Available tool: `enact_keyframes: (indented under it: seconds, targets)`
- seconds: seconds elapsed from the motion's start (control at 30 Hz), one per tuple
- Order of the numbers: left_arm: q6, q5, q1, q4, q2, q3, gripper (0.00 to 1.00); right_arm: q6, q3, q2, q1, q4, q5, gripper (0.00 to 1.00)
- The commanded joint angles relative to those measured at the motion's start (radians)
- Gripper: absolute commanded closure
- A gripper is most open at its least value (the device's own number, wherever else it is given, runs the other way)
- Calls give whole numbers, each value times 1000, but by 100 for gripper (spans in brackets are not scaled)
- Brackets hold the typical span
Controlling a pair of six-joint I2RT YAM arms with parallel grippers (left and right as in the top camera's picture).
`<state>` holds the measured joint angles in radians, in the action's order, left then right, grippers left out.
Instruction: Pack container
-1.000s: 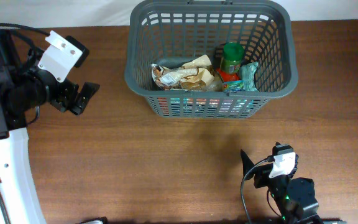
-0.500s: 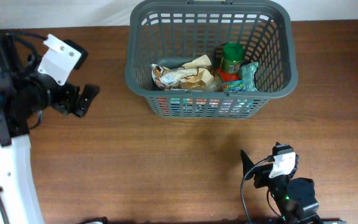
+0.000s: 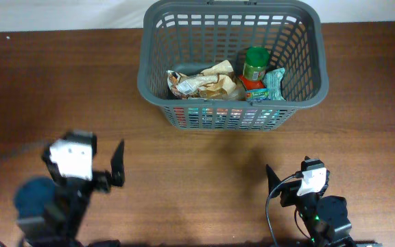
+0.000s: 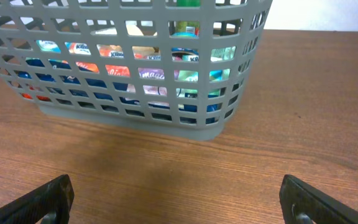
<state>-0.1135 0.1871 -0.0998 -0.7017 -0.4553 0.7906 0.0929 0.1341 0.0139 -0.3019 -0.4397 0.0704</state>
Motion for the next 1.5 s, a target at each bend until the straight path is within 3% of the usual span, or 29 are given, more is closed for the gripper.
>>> enact_keyframes:
  seconds: [0.0, 0.23, 0.47, 1.47]
  targets:
    - [115, -110, 3, 4, 147, -158, 1, -8, -6, -10, -6, -2, 13, 1]
    - [211, -117, 3, 81, 357, -438, 1, -8, -6, -10, -6, -2, 13, 1]
    - [259, -49, 18, 307, 450, -668, 1, -8, -6, -11, -6, -2, 13, 1]
    - [255, -79, 27, 327, 450, -677, 1, -8, -6, -11, -6, -2, 13, 1]
